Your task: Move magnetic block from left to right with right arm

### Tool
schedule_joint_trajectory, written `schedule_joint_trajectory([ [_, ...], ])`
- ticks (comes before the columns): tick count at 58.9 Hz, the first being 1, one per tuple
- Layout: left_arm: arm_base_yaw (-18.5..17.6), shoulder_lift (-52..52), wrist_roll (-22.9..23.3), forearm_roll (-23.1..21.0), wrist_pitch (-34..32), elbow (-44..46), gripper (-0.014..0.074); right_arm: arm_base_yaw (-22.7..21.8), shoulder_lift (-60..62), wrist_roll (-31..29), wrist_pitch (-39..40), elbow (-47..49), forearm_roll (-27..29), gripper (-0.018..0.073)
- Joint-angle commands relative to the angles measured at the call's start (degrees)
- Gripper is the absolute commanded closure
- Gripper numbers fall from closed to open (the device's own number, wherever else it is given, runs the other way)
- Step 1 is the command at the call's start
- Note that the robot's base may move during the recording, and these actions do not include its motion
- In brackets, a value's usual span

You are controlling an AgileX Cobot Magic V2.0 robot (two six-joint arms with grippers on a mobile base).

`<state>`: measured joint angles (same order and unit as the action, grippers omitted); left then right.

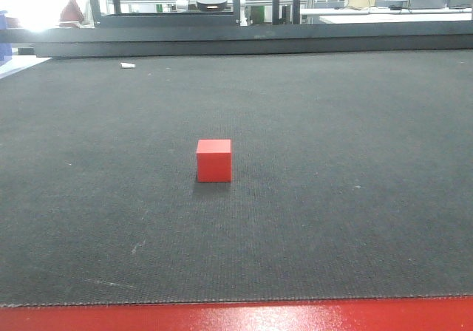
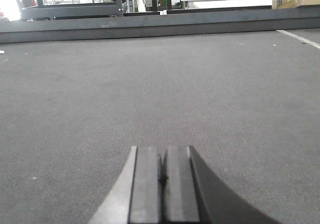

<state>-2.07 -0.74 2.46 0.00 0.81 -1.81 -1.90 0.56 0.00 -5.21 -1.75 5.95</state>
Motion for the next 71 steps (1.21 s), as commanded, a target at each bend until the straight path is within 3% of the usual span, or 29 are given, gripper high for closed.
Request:
schedule_joint_trajectory([
  [1, 0.1, -0.8, 0.2, 0.0, -5.2, -0.6, 0.0713, -0.3, 1.1, 0.0, 4.8, 0.3, 0.0, 0.0453],
  [37, 0.1, -0.8, 0.2, 0.0, -5.2, -0.6, 0.0713, -0.3, 1.1, 0.0, 4.9, 0.3, 0.0, 0.0453],
  [59, 0.1, -0.8, 0.2, 0.0, -5.2, -0.6, 0.0713, -0.3, 1.1, 0.0, 11.4, 0.5, -1.1, 0.0453],
  [71, 0.1, -0.8, 0.2, 0.0, -5.2, -0.6, 0.0712, -0.3, 0.3, 0.0, 10.9, 8.5, -1.1, 0.0453],
])
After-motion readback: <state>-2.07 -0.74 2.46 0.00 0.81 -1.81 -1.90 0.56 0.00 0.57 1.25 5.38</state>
